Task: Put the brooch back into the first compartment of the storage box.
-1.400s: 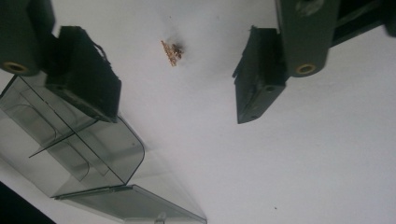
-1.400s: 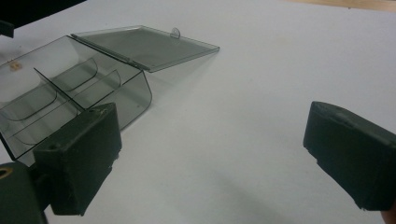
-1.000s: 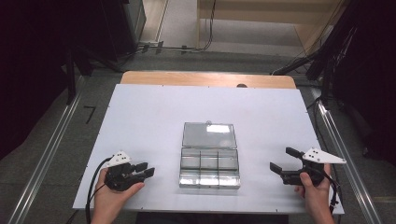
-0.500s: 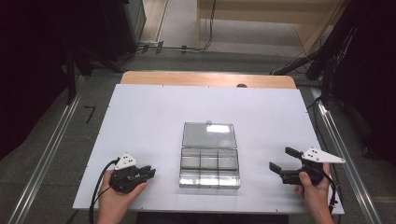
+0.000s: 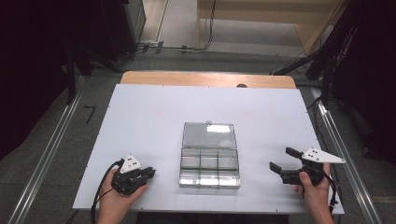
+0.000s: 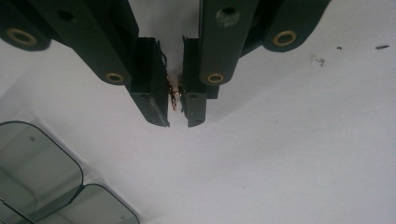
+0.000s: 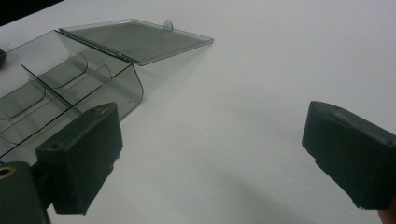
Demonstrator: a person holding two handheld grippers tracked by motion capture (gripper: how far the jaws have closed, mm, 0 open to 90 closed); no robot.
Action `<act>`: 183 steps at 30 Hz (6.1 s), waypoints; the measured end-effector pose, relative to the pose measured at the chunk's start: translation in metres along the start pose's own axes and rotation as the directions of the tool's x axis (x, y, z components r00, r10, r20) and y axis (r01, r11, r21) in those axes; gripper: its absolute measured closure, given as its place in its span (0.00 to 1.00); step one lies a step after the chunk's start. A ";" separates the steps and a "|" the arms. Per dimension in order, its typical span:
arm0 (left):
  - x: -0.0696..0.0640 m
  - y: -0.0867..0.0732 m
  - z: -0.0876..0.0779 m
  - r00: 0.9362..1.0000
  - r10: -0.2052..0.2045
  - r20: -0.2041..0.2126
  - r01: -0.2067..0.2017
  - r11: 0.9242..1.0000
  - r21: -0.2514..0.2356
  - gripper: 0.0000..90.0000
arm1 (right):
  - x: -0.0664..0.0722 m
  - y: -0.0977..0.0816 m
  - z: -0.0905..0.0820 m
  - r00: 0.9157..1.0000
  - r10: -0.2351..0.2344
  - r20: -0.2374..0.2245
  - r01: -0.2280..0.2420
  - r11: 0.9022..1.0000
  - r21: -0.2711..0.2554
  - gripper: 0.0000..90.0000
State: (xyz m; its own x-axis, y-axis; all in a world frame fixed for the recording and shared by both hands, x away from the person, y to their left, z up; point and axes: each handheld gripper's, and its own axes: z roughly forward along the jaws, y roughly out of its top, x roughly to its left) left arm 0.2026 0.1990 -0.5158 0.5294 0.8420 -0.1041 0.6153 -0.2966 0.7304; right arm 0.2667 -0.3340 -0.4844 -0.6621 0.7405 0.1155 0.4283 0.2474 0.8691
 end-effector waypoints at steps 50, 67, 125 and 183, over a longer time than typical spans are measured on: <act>0.000 0.017 -0.013 0.997 -0.045 0.059 0.053 0.990 -0.133 0.91 | 0.003 0.001 0.000 1.000 -0.008 -0.009 0.008 1.000 -0.014 0.04; -0.005 0.026 -0.014 0.996 -0.041 0.085 0.054 0.985 -0.166 0.91 | 0.004 0.002 0.000 1.000 -0.011 -0.011 0.011 1.000 -0.013 0.04; -0.020 0.063 -0.004 0.987 -0.006 0.158 0.039 0.977 -0.211 0.91 | 0.009 0.002 0.000 1.000 -0.012 -0.020 0.011 1.000 -0.018 0.04; -0.036 0.089 0.034 0.975 0.014 0.221 0.031 0.980 -0.196 0.91 | 0.009 0.001 0.001 1.000 -0.012 -0.025 0.012 1.000 -0.018 0.04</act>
State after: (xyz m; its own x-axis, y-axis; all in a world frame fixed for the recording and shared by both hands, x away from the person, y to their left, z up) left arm 0.2584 0.1273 -0.4698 0.6539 0.7174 -0.2406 0.5046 -0.1766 0.8451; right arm 0.2620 -0.3267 -0.4825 -0.6823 0.7216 0.1169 0.4097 0.2450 0.8787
